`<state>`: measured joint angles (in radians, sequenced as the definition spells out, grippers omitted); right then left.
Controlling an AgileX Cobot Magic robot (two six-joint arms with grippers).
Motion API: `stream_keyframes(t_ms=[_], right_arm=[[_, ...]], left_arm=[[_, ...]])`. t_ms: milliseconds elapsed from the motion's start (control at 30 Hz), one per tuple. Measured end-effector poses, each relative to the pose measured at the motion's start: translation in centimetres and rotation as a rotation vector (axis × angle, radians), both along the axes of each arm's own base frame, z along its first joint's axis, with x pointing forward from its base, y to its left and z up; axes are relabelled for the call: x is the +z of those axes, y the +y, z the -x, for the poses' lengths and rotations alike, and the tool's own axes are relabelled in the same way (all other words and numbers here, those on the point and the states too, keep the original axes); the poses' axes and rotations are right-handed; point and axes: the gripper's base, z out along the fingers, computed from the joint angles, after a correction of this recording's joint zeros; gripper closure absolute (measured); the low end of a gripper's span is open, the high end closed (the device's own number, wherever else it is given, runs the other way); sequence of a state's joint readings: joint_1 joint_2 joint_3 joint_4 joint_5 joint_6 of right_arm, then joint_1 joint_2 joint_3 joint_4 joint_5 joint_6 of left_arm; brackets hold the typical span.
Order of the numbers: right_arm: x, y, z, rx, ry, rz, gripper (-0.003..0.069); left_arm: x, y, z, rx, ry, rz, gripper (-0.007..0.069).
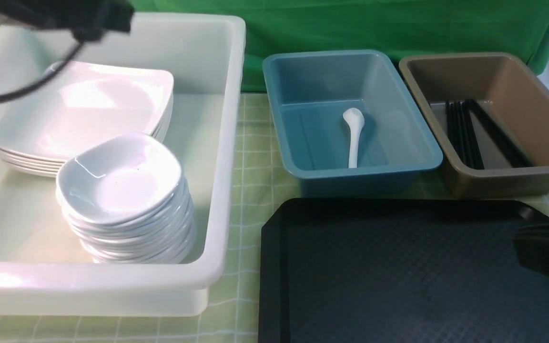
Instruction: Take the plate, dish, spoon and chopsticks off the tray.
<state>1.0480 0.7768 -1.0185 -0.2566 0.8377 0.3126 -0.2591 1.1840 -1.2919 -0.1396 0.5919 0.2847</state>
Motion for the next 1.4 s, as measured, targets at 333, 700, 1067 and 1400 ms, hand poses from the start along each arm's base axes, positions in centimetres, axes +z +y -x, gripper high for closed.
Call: stream_keyframes(t_ms=[333, 700, 1067, 1400], right_arm=[[0.0, 0.0, 0.0, 0.000, 0.000, 0.002, 0.0568], [0.0, 0.0, 0.0, 0.000, 0.001, 0.004, 0.0550], [0.1, -0.7, -0.4, -0.065, 0.003, -0.013, 0.0526], [-5.4, -5.9, -0.8, -0.311, -0.187, -0.049, 0.0642]], left_arm=[[-3.8, 1.3, 13.5, -0.187, -0.243, 0.176, 0.0613], [-11.1, 3.6, 18.1, -0.143, -0.359, 0.135, 0.0613], [-18.7, 3.4, 17.5, -0.146, -0.163, 0.067, 0.0613], [-22.9, 3.5, 17.6, -0.151, -0.060, -0.010, 0.0613]])
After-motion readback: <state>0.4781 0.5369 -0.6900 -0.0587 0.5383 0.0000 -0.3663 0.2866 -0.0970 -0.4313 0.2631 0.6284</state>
